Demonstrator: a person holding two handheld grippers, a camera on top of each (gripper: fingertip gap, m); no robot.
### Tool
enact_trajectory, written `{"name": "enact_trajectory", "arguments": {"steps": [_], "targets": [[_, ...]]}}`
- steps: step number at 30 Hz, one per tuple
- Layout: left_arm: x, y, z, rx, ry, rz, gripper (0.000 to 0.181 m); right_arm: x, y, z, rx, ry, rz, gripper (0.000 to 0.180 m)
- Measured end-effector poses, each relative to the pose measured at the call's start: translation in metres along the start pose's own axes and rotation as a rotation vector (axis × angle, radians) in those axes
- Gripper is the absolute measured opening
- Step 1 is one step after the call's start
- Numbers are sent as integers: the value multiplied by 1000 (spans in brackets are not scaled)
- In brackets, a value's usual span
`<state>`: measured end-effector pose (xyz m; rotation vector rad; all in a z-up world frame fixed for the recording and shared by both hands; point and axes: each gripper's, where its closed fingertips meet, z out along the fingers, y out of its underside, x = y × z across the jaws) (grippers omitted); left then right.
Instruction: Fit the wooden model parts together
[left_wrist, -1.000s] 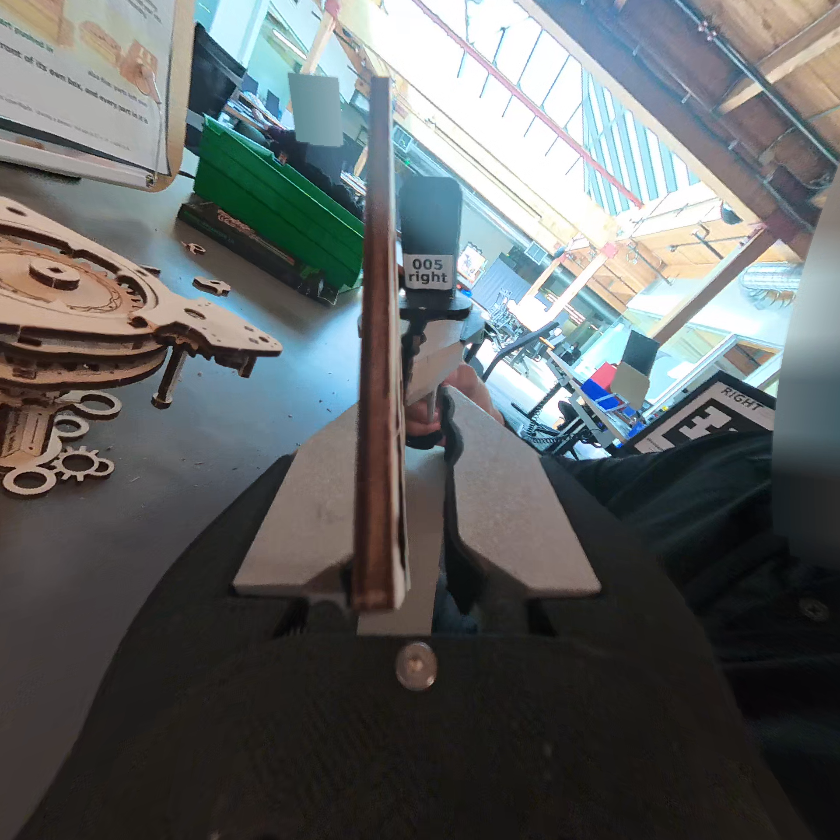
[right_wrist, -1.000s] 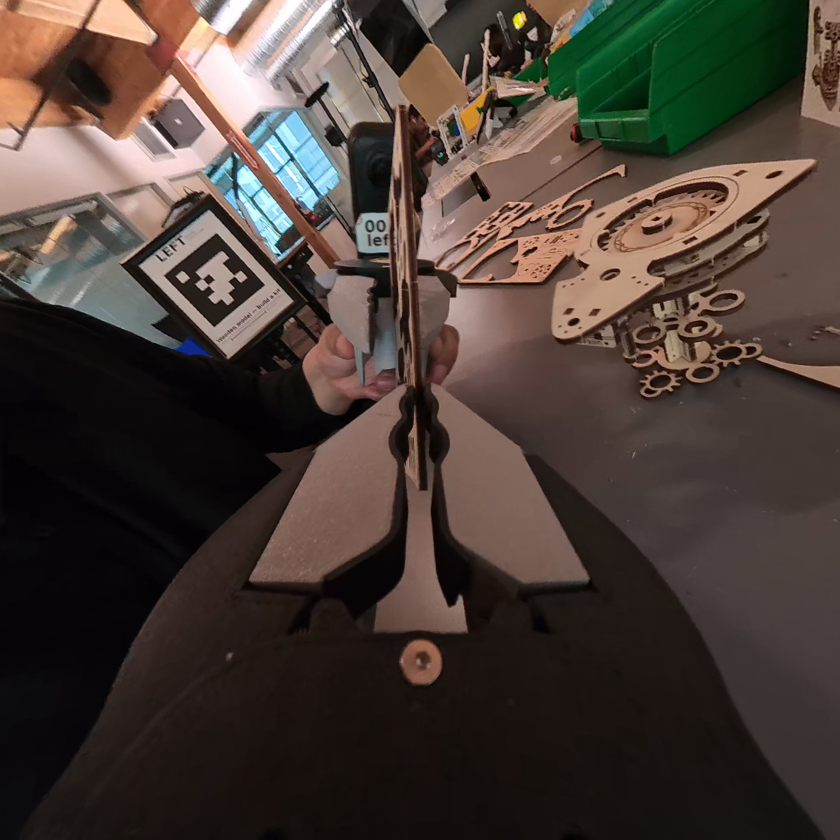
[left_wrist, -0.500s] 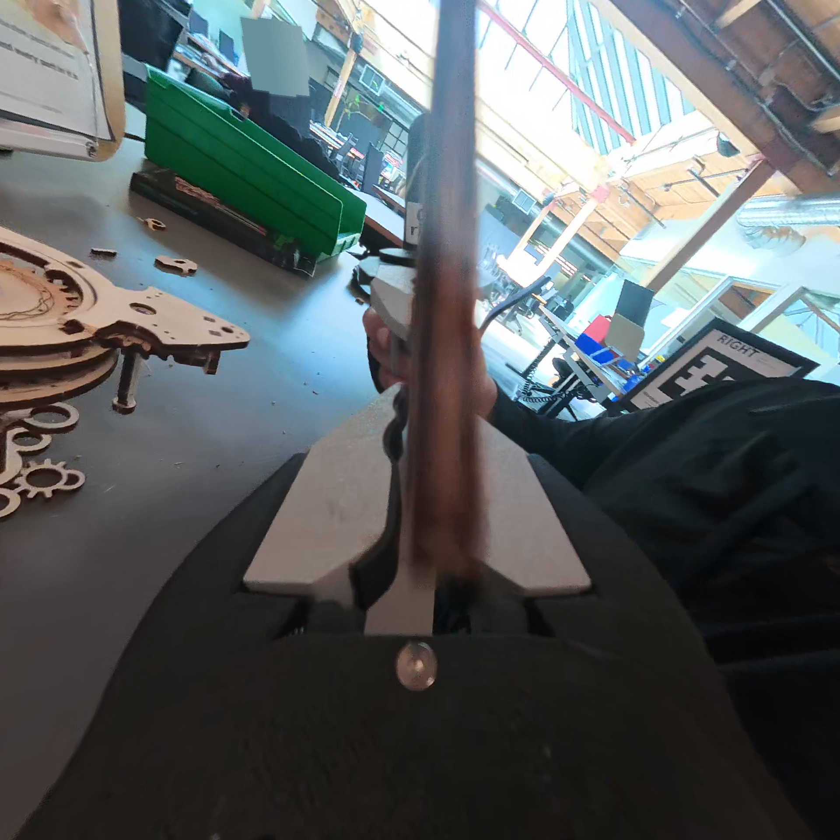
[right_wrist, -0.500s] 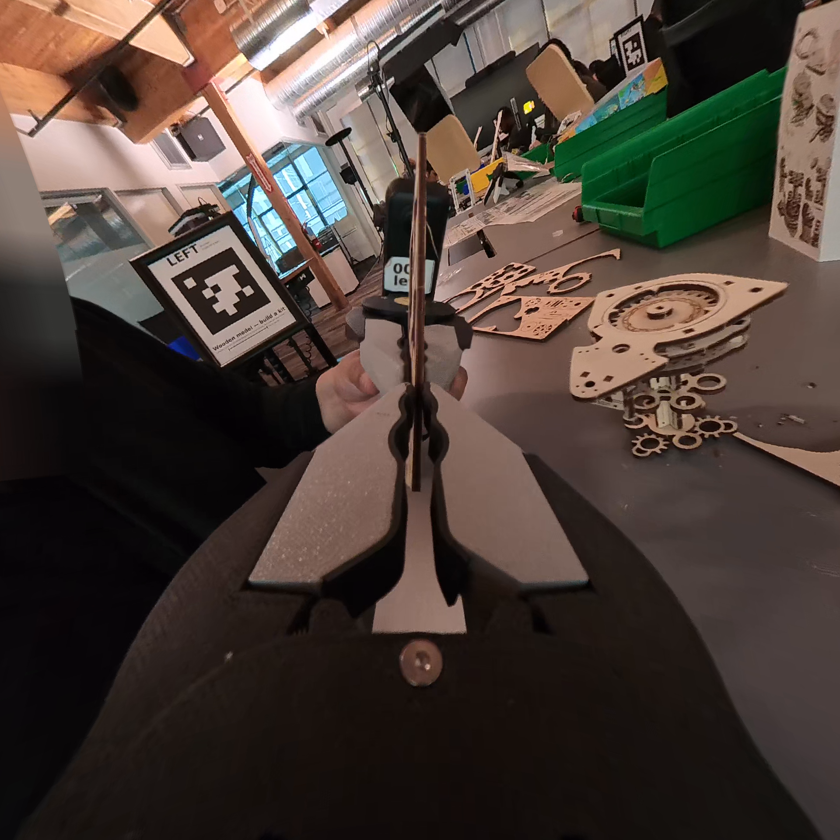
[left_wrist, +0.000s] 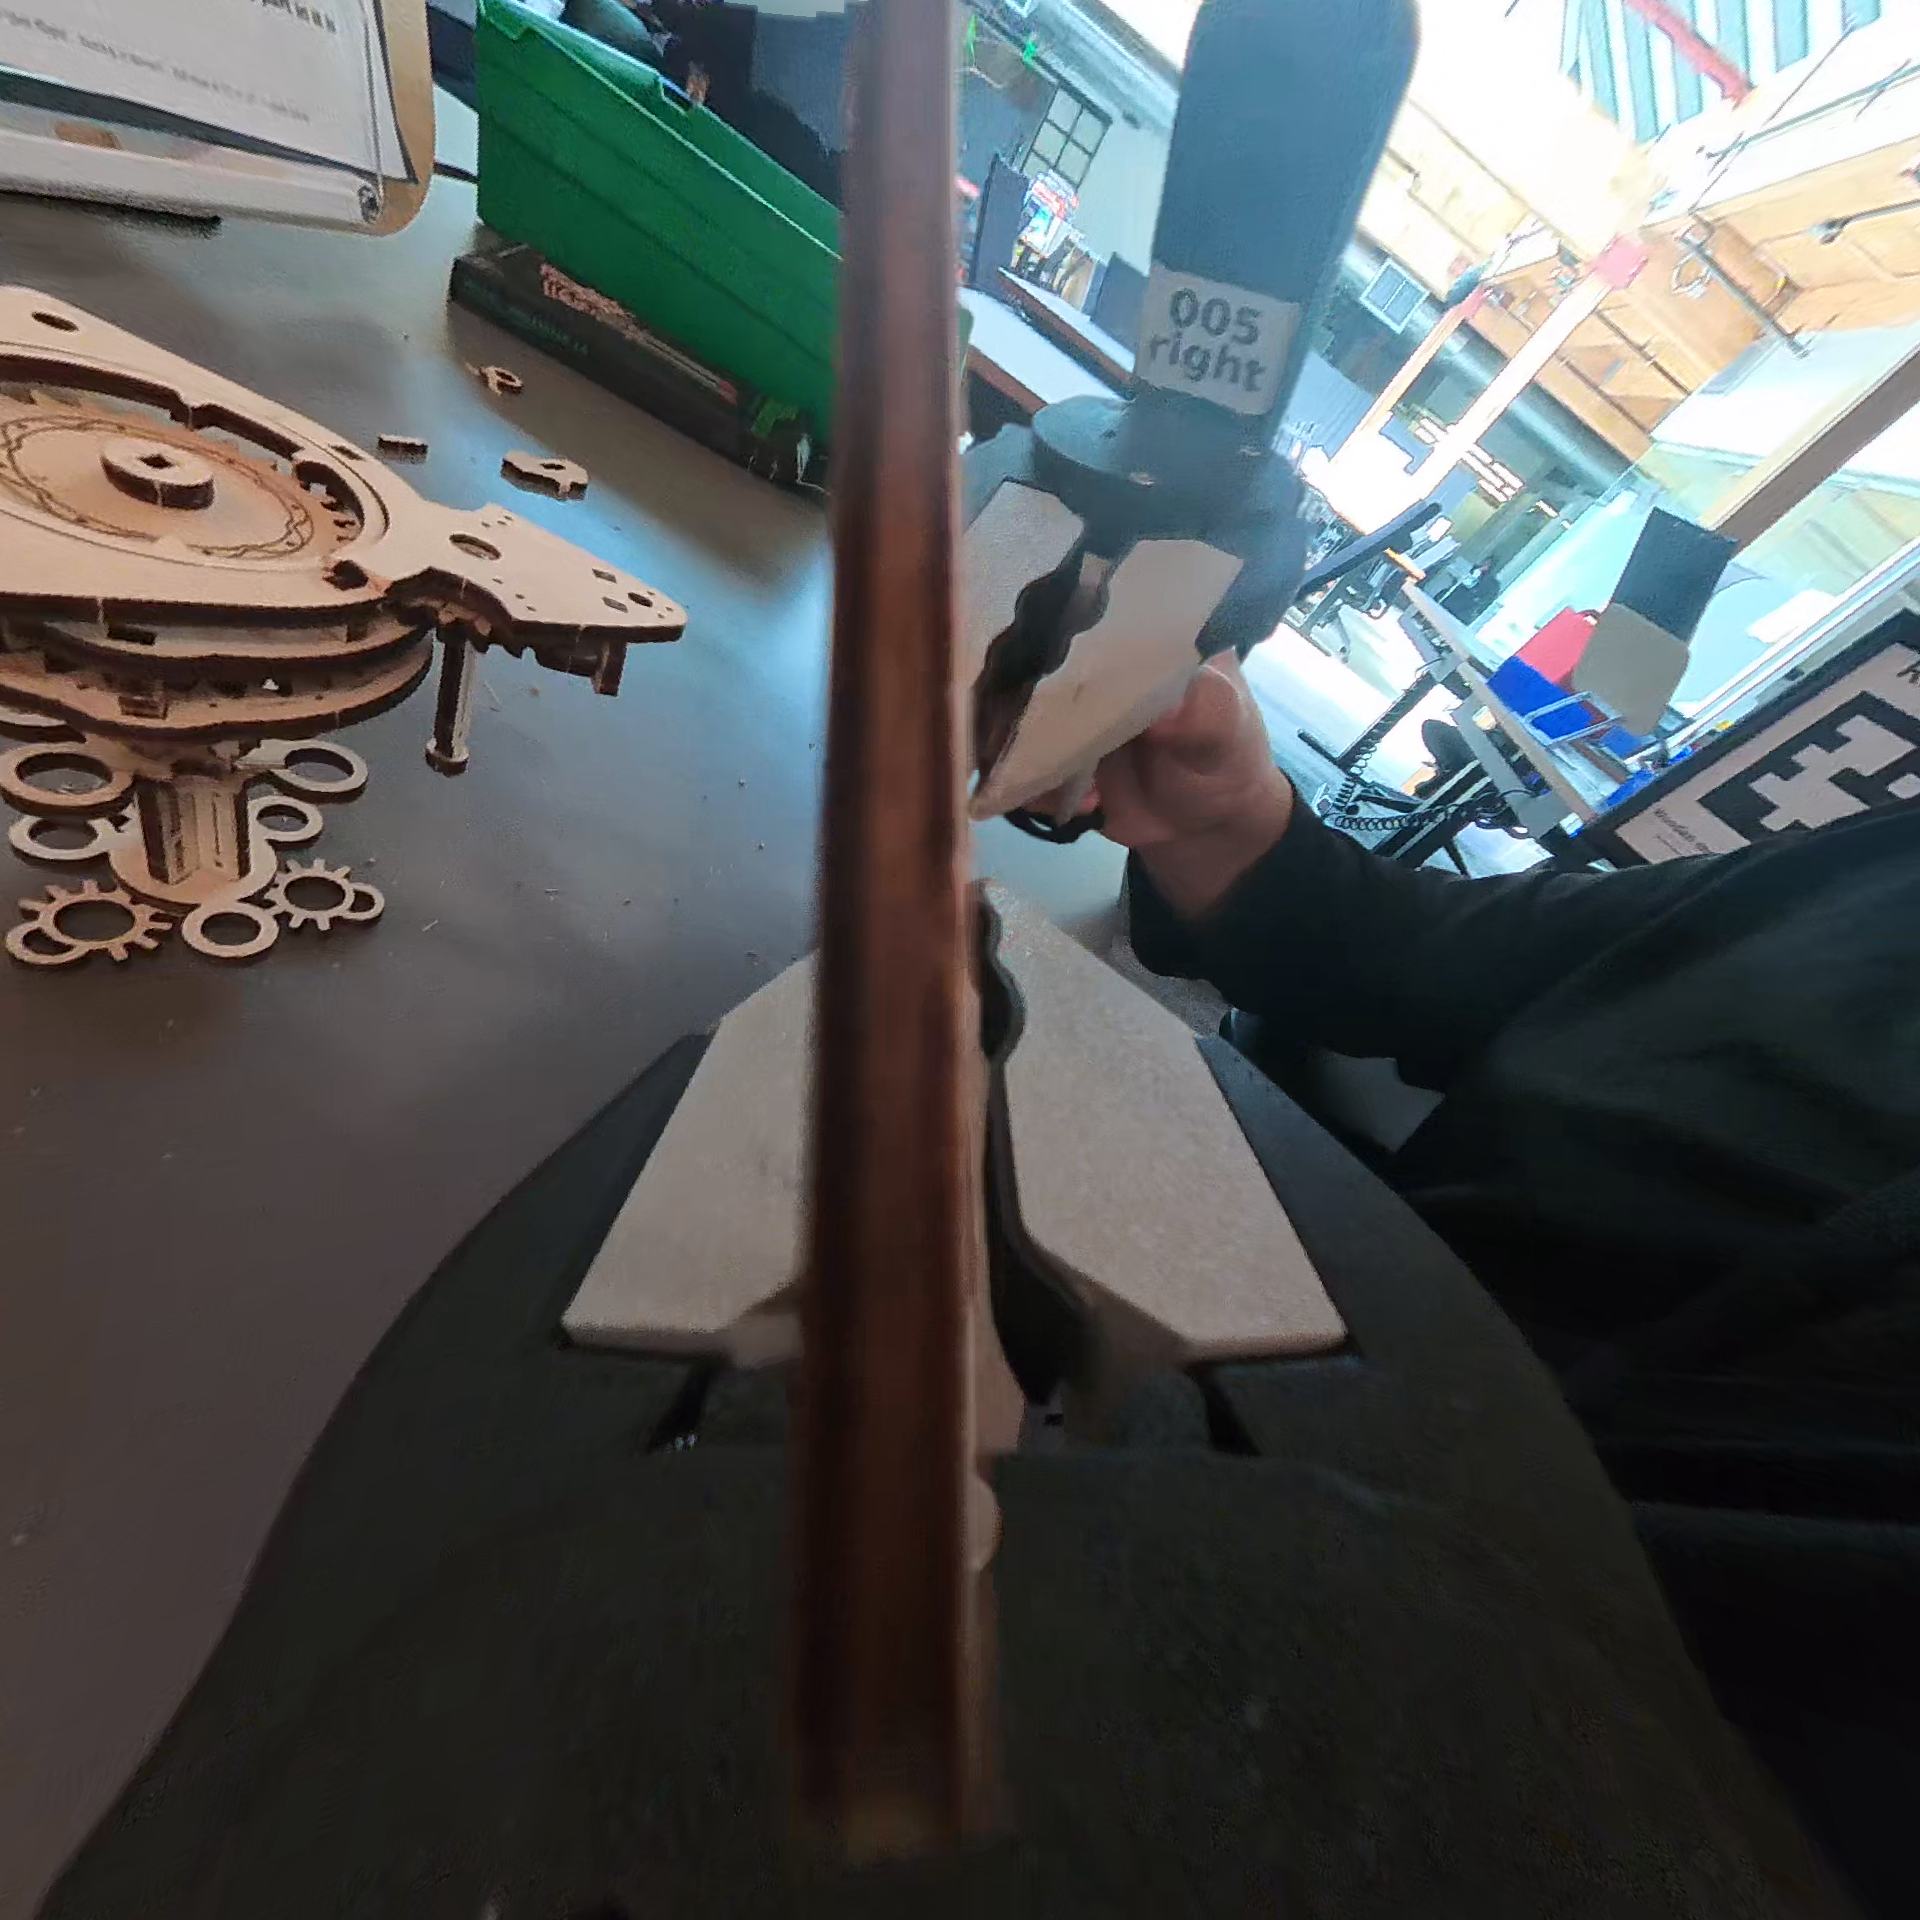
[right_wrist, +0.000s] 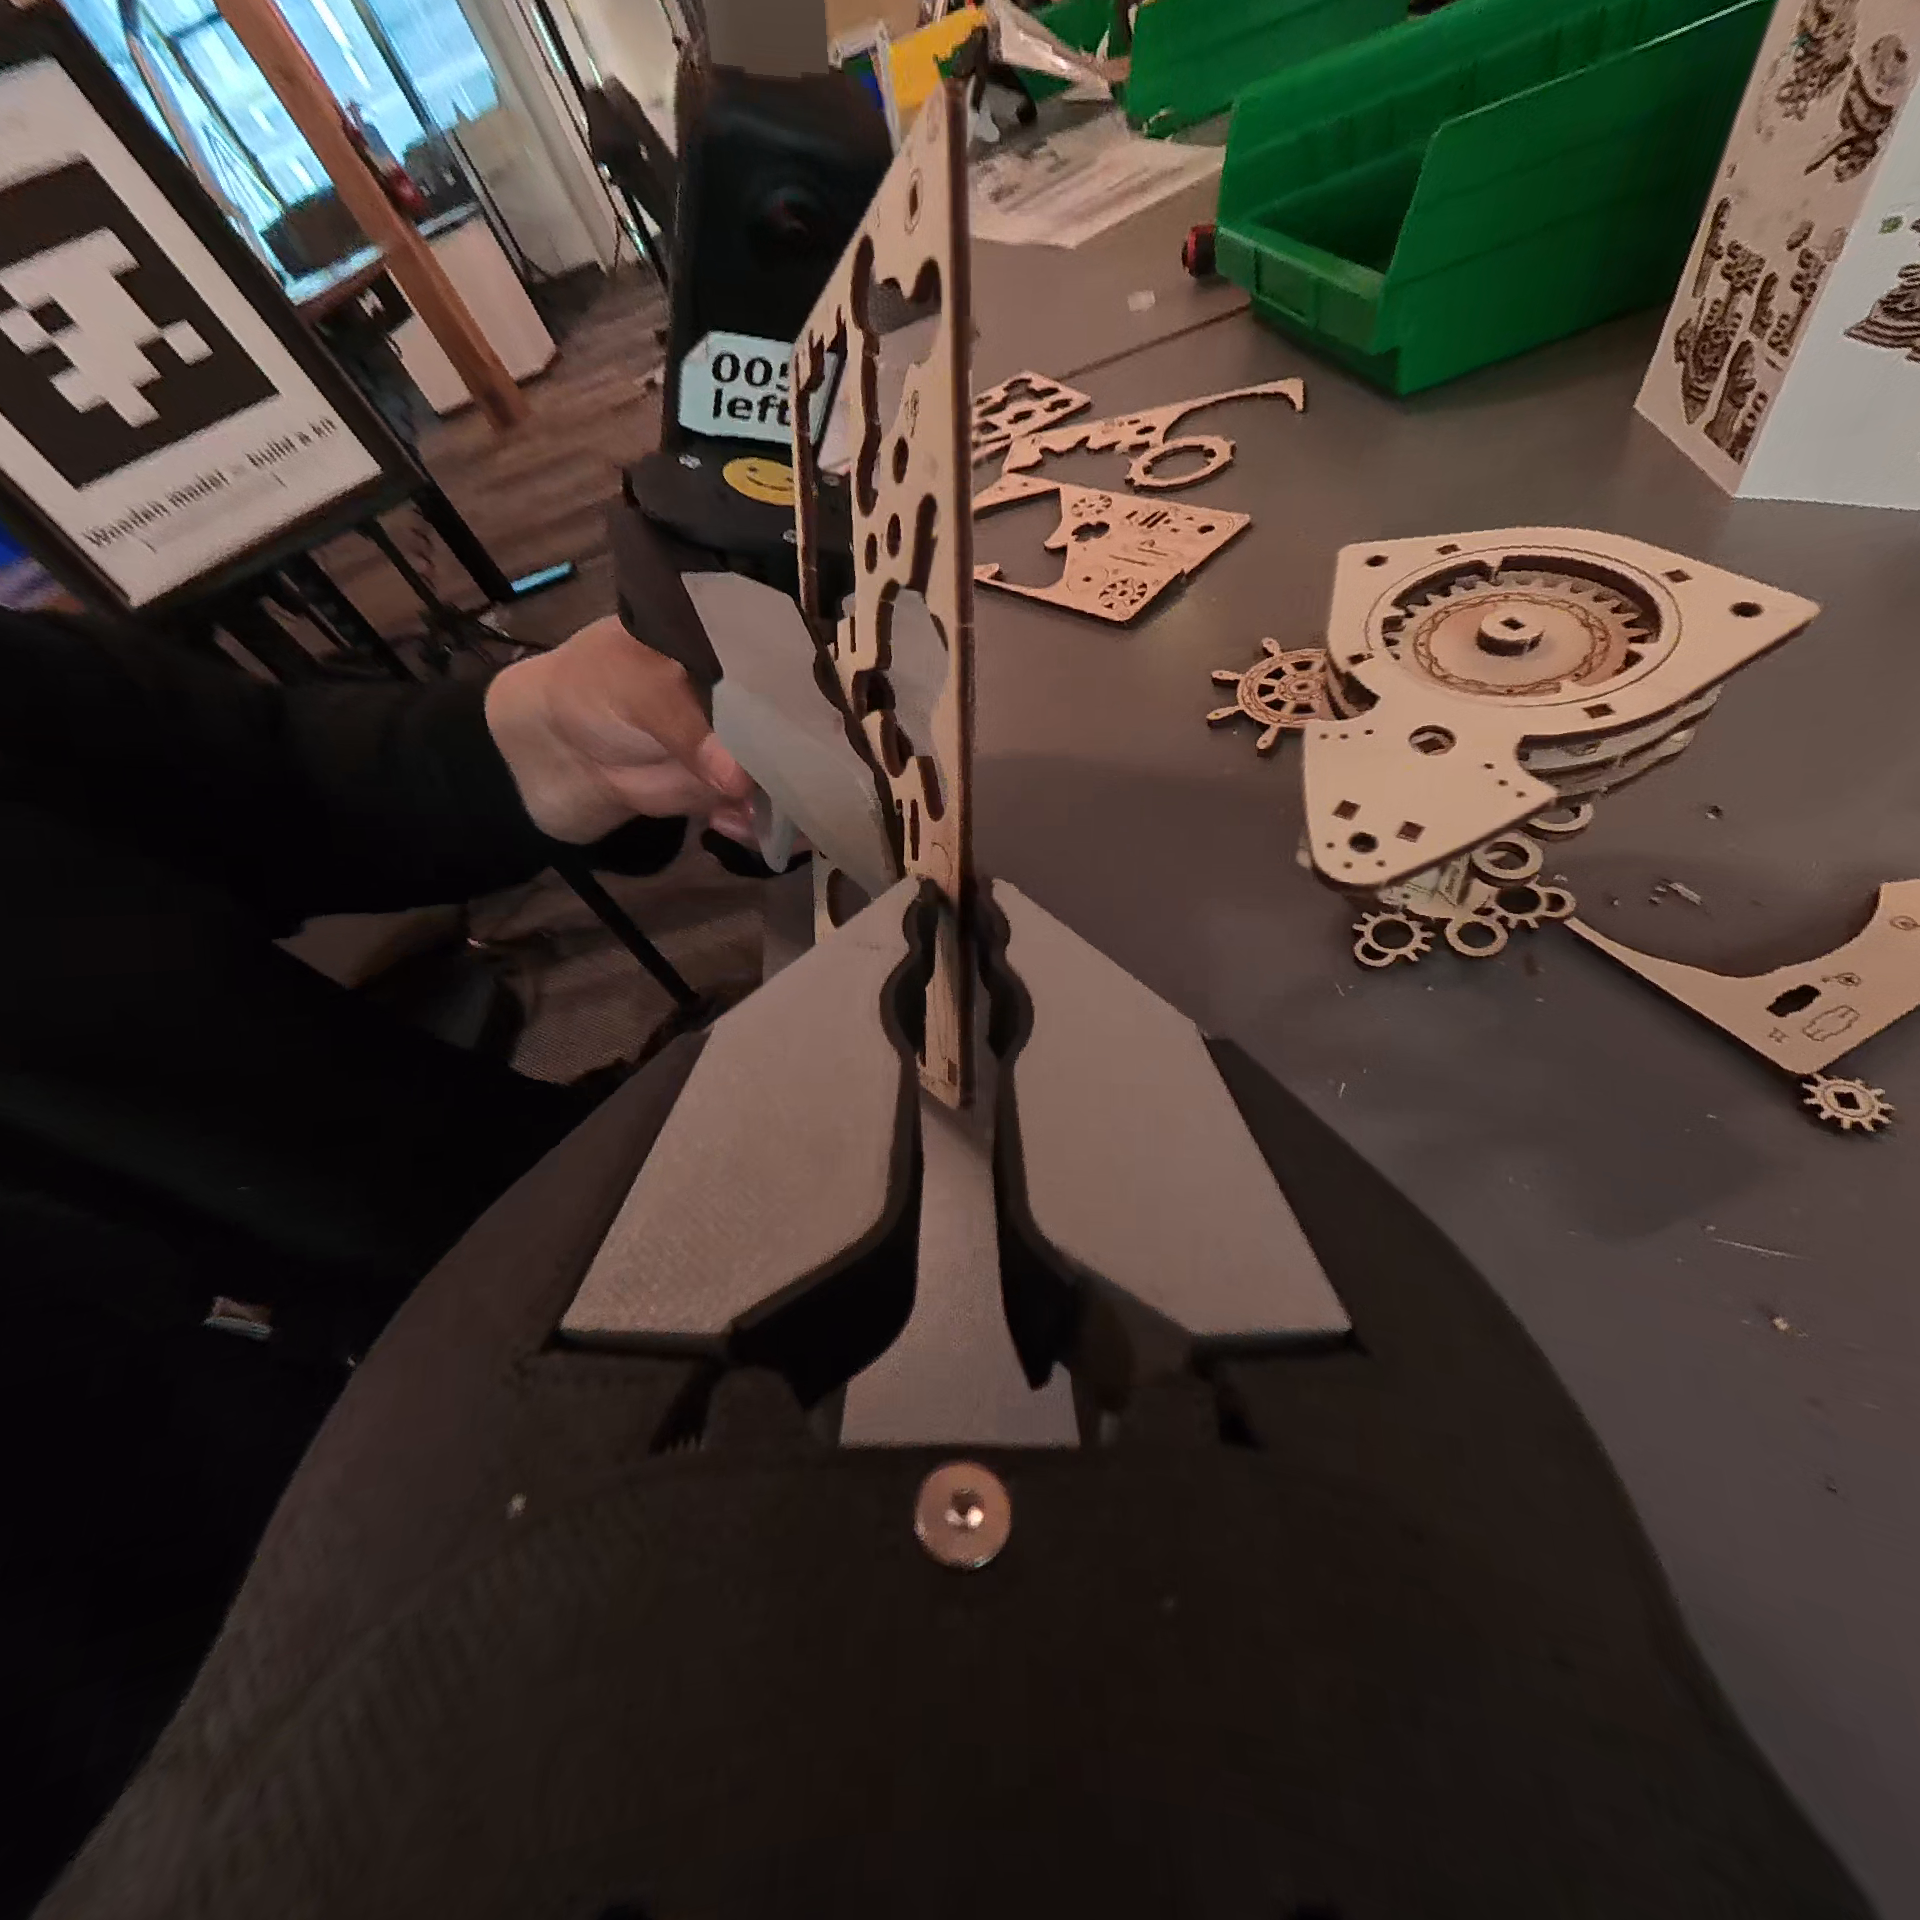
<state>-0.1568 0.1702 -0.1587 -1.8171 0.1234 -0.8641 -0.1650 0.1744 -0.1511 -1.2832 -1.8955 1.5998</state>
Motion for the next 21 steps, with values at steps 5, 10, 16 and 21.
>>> {"name": "enact_trajectory", "arguments": {"steps": [5, 10, 16, 21], "targets": [[5, -2, -1, 10, 22, -6, 0, -5, -2, 0, 4, 1, 1, 4], [-1, -7, -5, 44, 9, -18, 0, 3, -4, -5, 29, 15, 37, 1], [-3, -6, 2, 46, 43, -73, 0, 7, 1, -10, 9, 18, 31, 1], [-7, -7, 8, 47, 48, -92, 1, 11, 2, -13, 10, -17, 67, 3]]}}
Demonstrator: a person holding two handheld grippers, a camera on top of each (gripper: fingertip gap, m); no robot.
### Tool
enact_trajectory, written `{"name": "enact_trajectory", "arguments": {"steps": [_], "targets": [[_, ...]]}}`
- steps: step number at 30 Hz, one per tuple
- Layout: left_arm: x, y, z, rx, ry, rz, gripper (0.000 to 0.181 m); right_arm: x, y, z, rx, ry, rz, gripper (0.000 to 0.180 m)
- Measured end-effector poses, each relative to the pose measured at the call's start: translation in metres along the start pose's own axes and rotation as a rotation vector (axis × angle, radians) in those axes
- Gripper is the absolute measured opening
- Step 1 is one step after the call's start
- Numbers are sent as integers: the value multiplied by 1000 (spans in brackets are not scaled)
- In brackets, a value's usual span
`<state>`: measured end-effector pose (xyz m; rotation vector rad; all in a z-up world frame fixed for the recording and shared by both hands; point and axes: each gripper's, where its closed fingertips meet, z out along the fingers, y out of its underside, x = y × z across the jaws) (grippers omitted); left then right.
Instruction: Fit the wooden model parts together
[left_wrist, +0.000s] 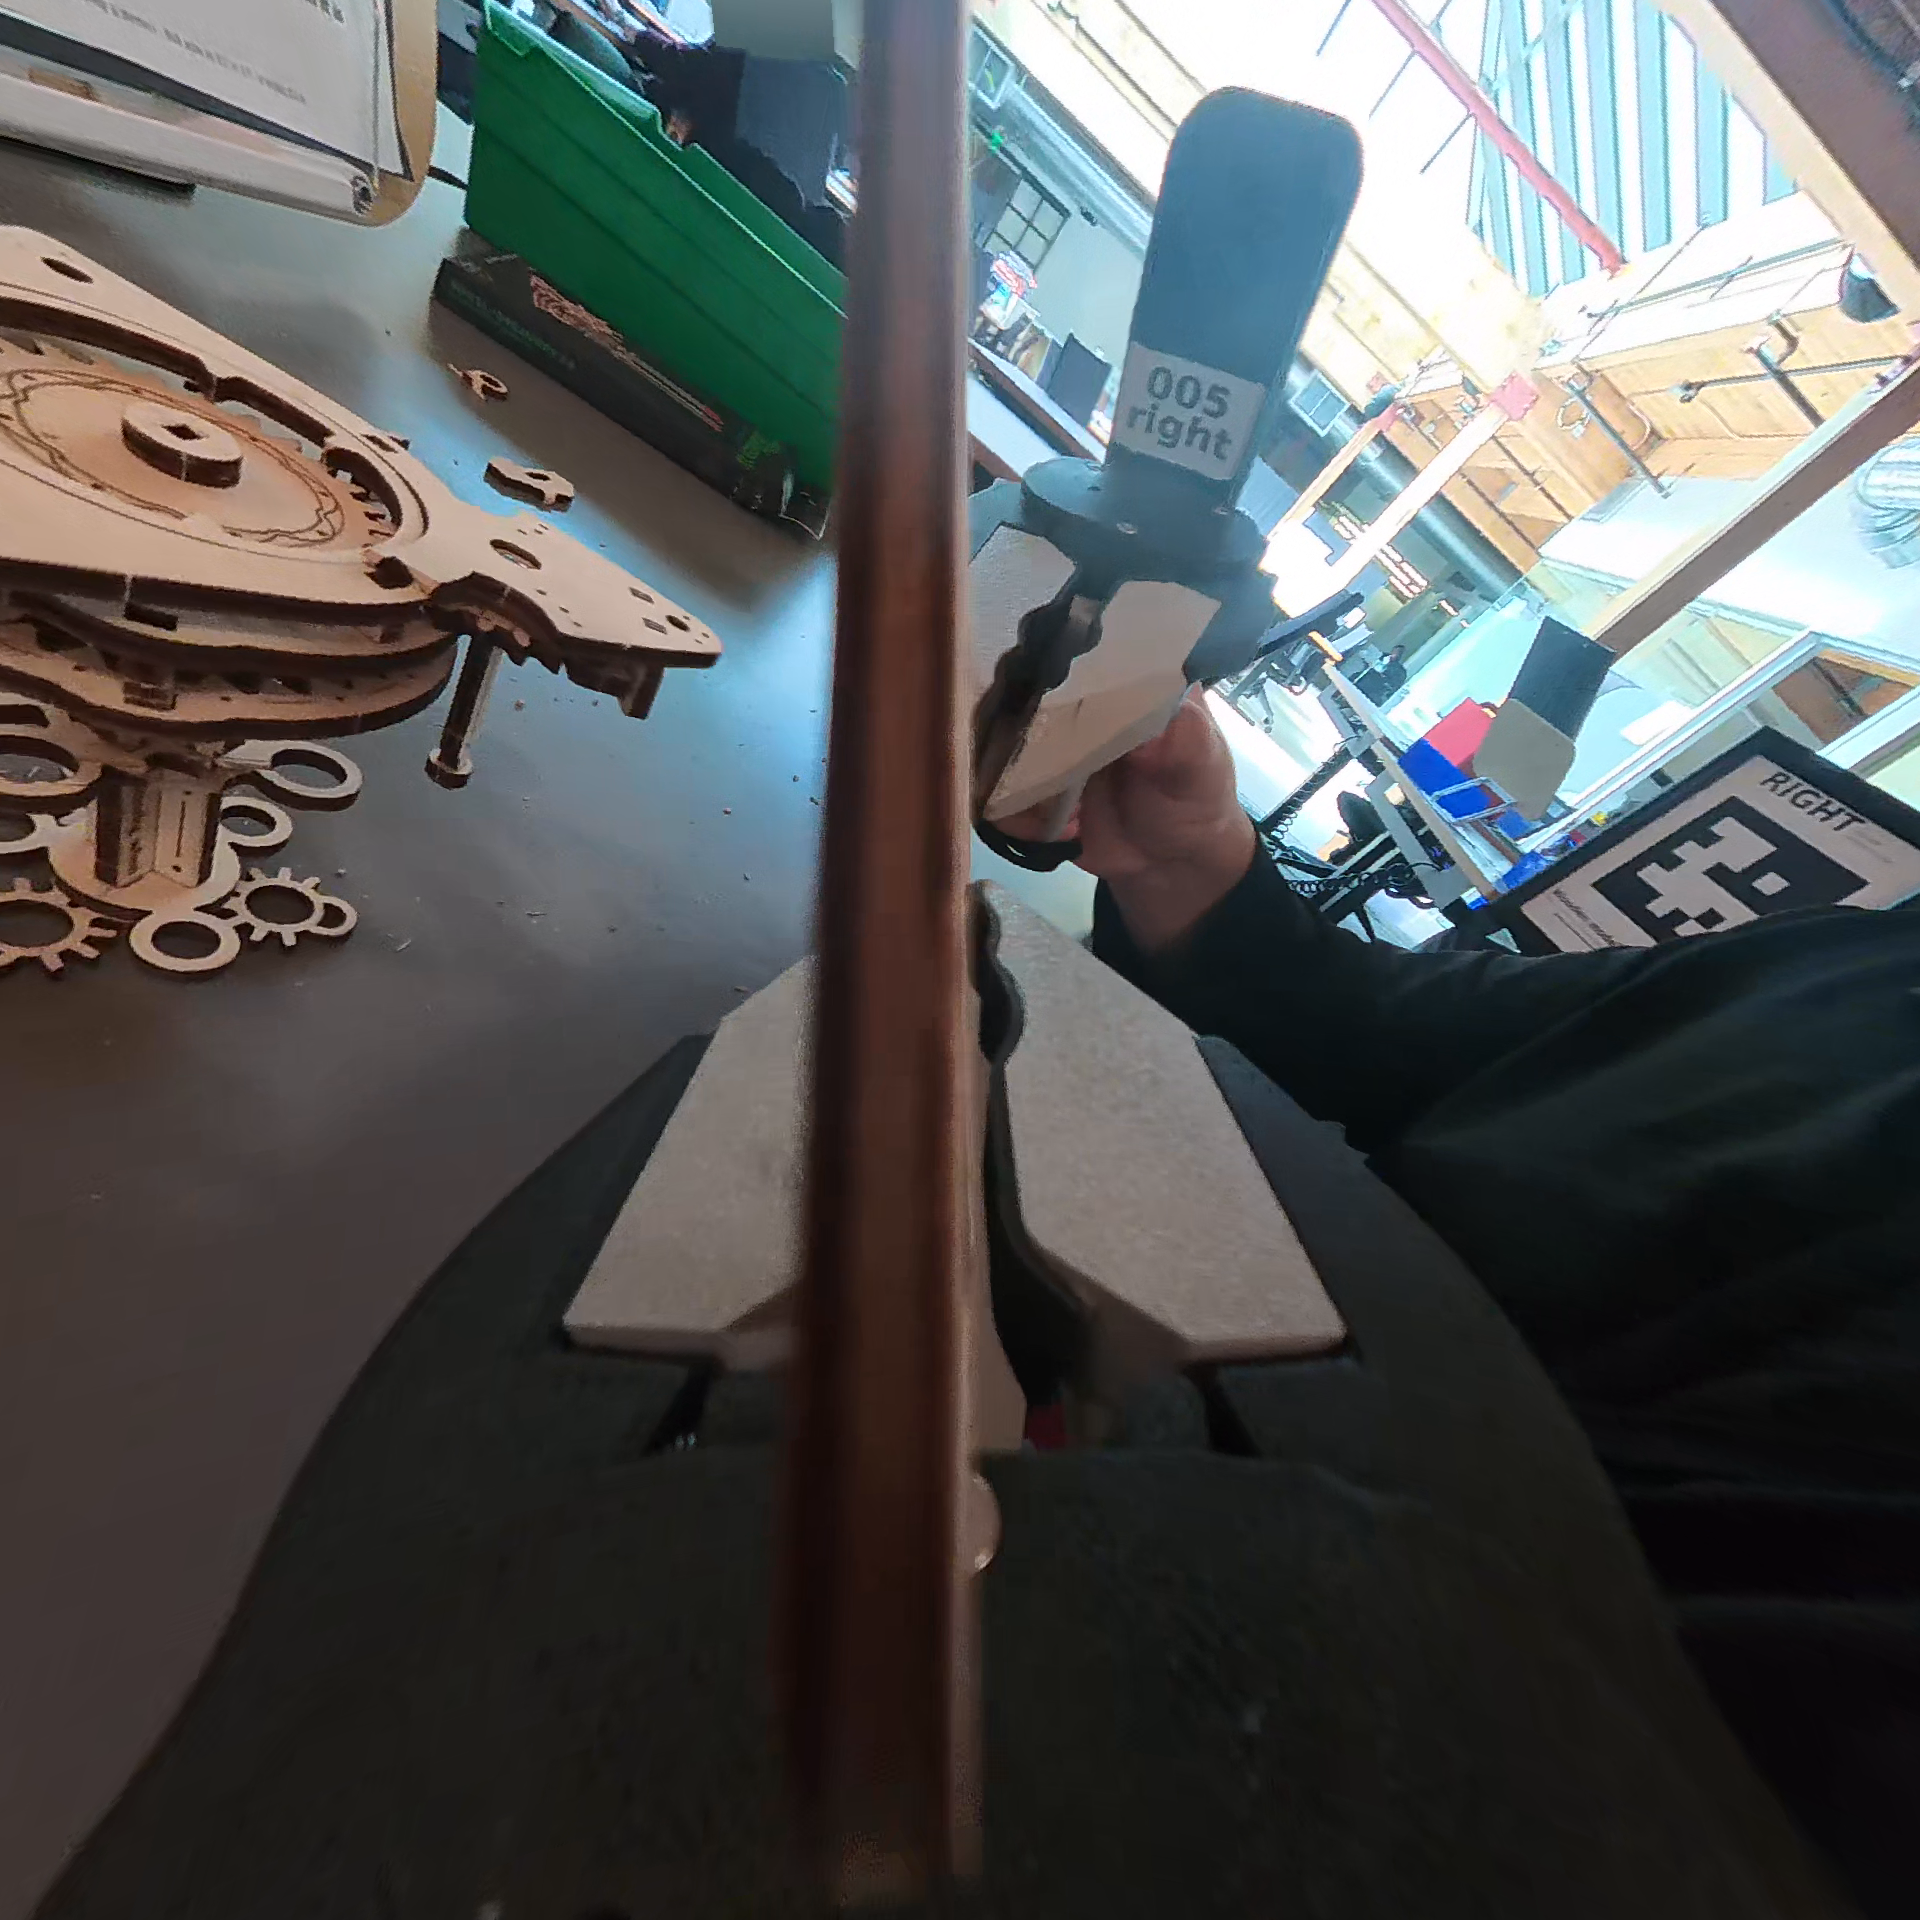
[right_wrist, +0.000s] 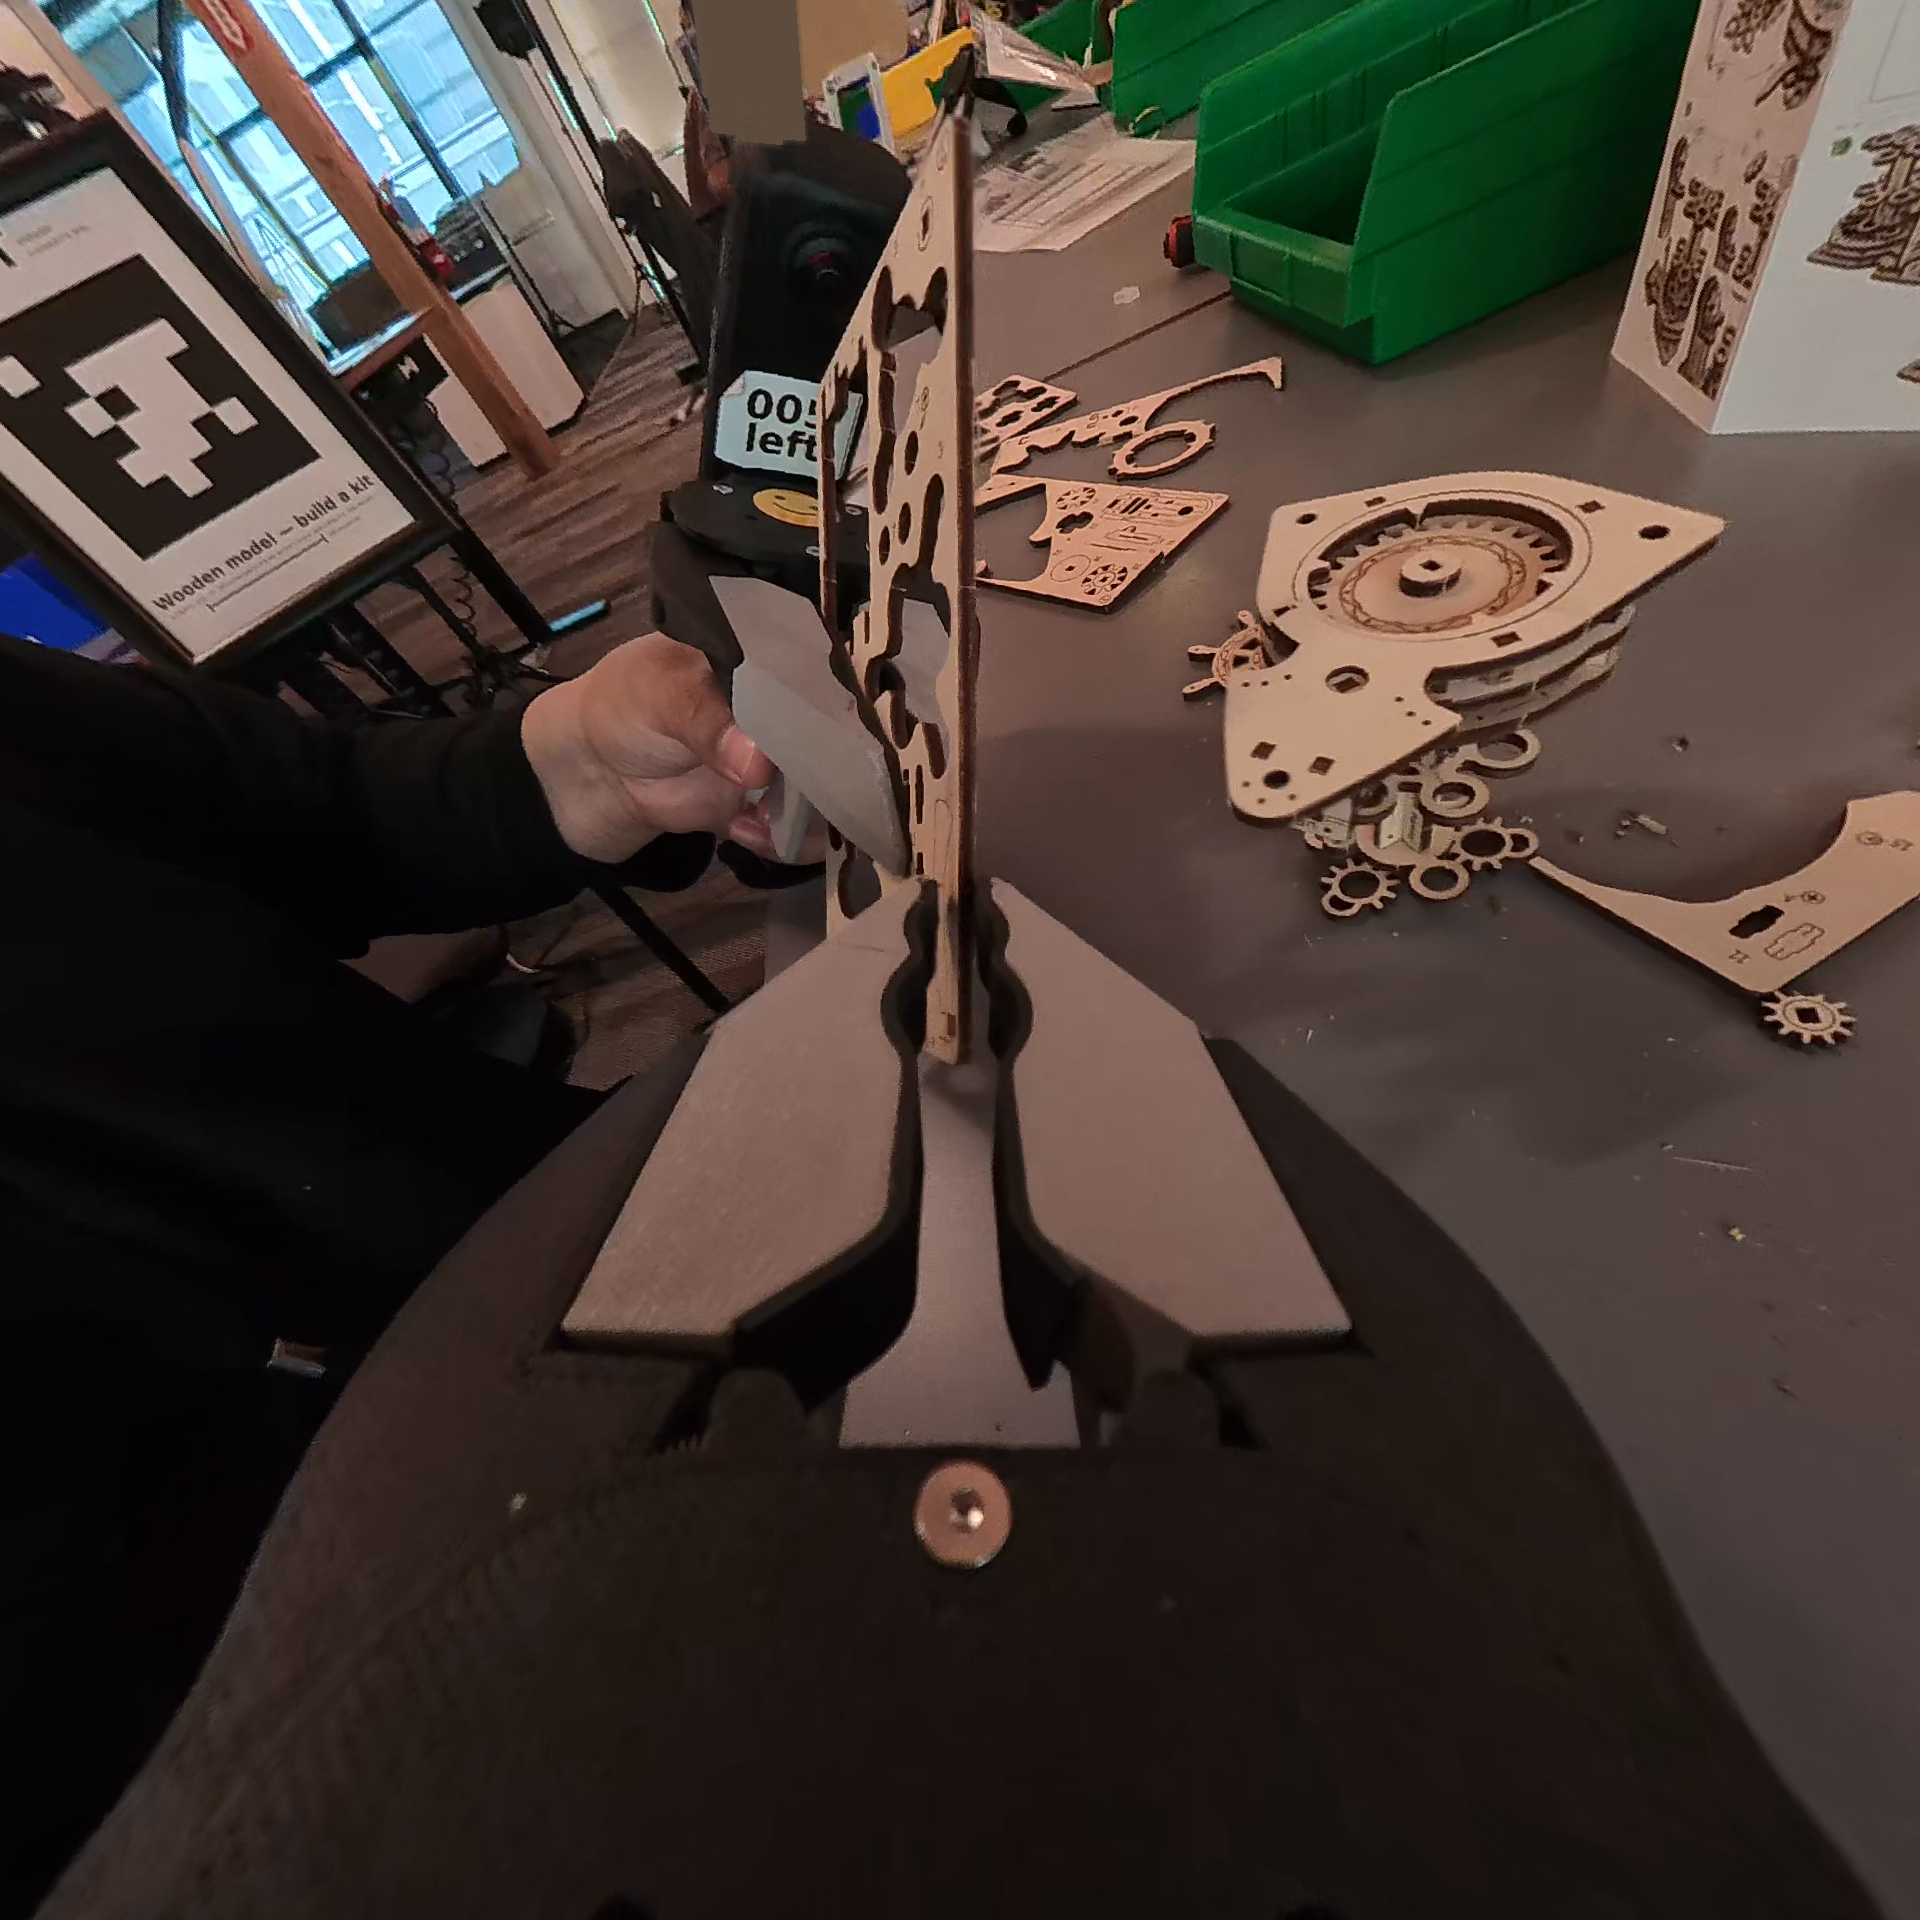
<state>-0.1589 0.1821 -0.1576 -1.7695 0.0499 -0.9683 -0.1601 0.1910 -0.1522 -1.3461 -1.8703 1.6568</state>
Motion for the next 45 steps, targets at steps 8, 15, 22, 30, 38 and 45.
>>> {"name": "enact_trajectory", "arguments": {"steps": [8, 15, 22, 30, 38, 45], "targets": [[-1, -3, 6, 30, 30, -24, 4, 3, 5, 1, 12, -96, 107, 0], [-7, -2, 9, 29, 4, -5, 4, 7, 9, 2, 14, -111, 134, 0], [-11, -2, 16, 6, -37, 6, 6, 13, 8, 2, 9, -50, 92, 4], [-15, 1, 22, 1, -70, 12, 5, 18, 12, 1, -10, 24, 62, 3], [-10, 0, 27, 5, -67, 60, 3, 14, 9, -6, 49, -104, 181, 2], [-15, -2, 30, 24, -65, 11, 0, 20, 9, -6, 85, -115, 244, 1]]}}
